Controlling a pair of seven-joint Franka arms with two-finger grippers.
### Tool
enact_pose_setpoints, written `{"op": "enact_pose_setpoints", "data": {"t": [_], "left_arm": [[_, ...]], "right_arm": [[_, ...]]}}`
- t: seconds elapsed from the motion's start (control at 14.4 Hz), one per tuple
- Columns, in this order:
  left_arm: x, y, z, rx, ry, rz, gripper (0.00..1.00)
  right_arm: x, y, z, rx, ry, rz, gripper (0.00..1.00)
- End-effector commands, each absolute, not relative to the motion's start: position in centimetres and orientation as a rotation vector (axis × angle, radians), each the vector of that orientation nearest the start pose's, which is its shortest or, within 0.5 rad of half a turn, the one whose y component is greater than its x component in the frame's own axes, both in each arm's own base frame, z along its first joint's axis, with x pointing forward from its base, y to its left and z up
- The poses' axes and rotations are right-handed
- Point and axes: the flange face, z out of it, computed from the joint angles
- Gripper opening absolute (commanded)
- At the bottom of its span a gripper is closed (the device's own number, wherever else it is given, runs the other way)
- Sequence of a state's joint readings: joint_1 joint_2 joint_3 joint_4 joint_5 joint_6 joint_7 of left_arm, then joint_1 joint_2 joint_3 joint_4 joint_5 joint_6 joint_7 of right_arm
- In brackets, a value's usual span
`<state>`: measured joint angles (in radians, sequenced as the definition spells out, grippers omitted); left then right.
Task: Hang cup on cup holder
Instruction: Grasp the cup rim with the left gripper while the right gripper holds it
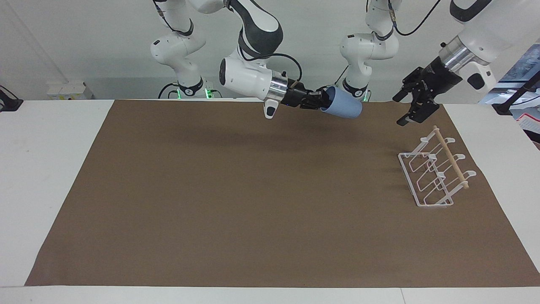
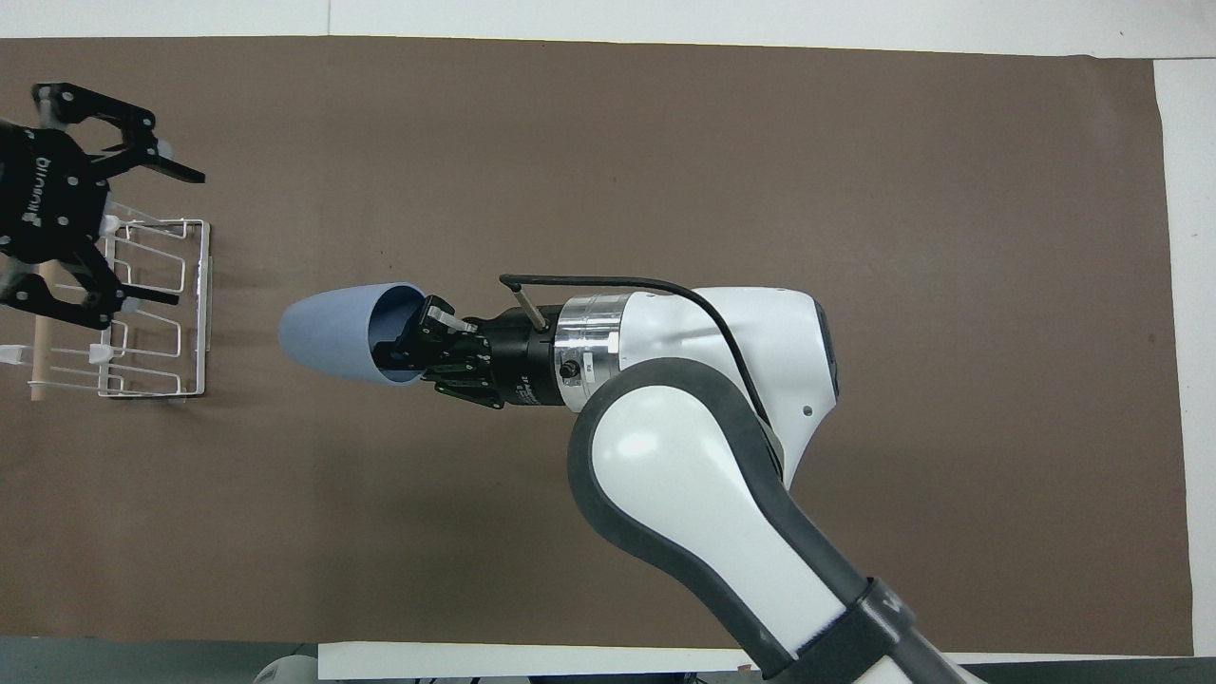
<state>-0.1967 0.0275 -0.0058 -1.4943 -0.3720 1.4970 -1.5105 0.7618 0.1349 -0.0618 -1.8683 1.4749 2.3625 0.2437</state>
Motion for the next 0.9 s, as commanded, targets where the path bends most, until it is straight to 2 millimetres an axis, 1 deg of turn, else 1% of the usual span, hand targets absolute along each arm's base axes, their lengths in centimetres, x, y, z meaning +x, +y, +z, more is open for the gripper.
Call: {"op": "enact_pose_setpoints", "data": {"t": [0.0, 0.14, 0.28, 0.35, 0.42, 0.55, 0.62, 0.69, 0.76, 0.83], "left_arm": [[50.5, -17.1, 63.0, -2.597, -2.020, 0.560, 1.00], [49.0, -17.6, 61.9, -2.564, -2.039, 0.618, 1.00], [48.3, -18.5, 61.5, -2.546, -2.027, 0.652, 1.00], [48.0, -18.7, 61.2, -2.527, -2.032, 0.659, 1.00], [47.3, -19.4, 61.3, -2.535, -2.010, 0.663, 1.00], [46.3, -19.9, 60.5, -2.529, -1.981, 0.679, 1.00], [45.8, -20.4, 59.8, -2.528, -1.975, 0.680, 1.00], [45.6, -20.8, 59.8, -2.541, -2.001, 0.658, 1.00], [45.8, -20.9, 59.6, -2.528, -2.040, 0.641, 0.83], [45.7, -21.2, 59.6, -2.549, -2.016, 0.638, 0.01]], "right_arm": [[47.3, 42.7, 49.2, -1.877, 0.513, 0.305, 0.00], [47.3, 42.7, 49.3, -1.877, 0.515, 0.297, 0.00], [47.3, 42.7, 49.2, -1.878, 0.519, 0.293, 0.00], [47.3, 42.7, 49.2, -1.878, 0.519, 0.293, 0.00], [47.3, 42.7, 49.2, -1.878, 0.519, 0.293, 0.00], [47.3, 42.7, 49.2, -1.878, 0.519, 0.293, 0.00], [47.3, 42.7, 49.2, -1.877, 0.521, 0.294, 0.00], [47.3, 42.7, 49.3, -1.877, 0.518, 0.292, 0.00], [47.3, 42.7, 49.3, -1.877, 0.520, 0.293, 0.00], [47.3, 42.7, 49.2, -1.877, 0.521, 0.294, 0.00]]}}
